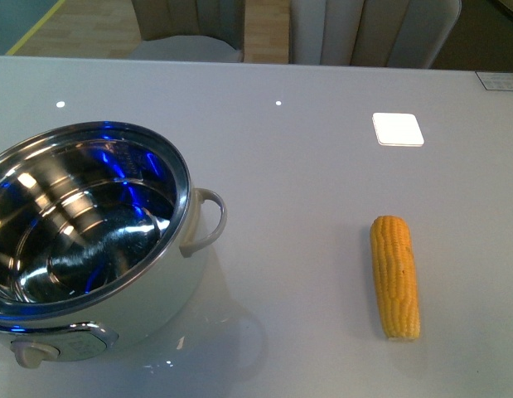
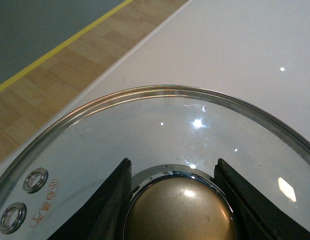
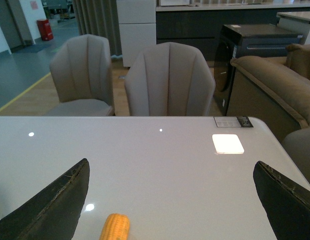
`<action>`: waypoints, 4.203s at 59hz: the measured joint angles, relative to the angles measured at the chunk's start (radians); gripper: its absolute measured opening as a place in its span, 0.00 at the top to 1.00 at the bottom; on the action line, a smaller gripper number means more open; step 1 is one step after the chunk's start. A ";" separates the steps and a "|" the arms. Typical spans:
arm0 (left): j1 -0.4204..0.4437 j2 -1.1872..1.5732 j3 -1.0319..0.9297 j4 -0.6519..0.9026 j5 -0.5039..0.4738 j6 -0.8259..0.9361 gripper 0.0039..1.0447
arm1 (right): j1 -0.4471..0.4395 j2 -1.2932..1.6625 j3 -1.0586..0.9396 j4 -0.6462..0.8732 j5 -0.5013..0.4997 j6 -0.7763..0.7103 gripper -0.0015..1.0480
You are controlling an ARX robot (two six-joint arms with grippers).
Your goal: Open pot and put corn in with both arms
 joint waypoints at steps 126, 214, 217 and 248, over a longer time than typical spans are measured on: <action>-0.140 -0.428 0.037 -0.095 -0.019 -0.273 0.06 | 0.000 0.000 0.000 0.000 -0.001 0.000 0.08; -0.707 -1.862 -0.450 -0.953 -0.202 -0.095 0.97 | 0.000 0.000 0.000 0.000 -0.002 0.000 0.08; -0.709 -1.891 -0.450 -0.982 -0.208 -0.095 0.97 | 0.000 0.000 0.000 0.000 -0.002 0.000 0.08; -0.711 -2.100 -0.450 -1.188 -0.210 -0.095 0.97 | 0.000 0.000 0.000 0.000 -0.002 0.000 0.08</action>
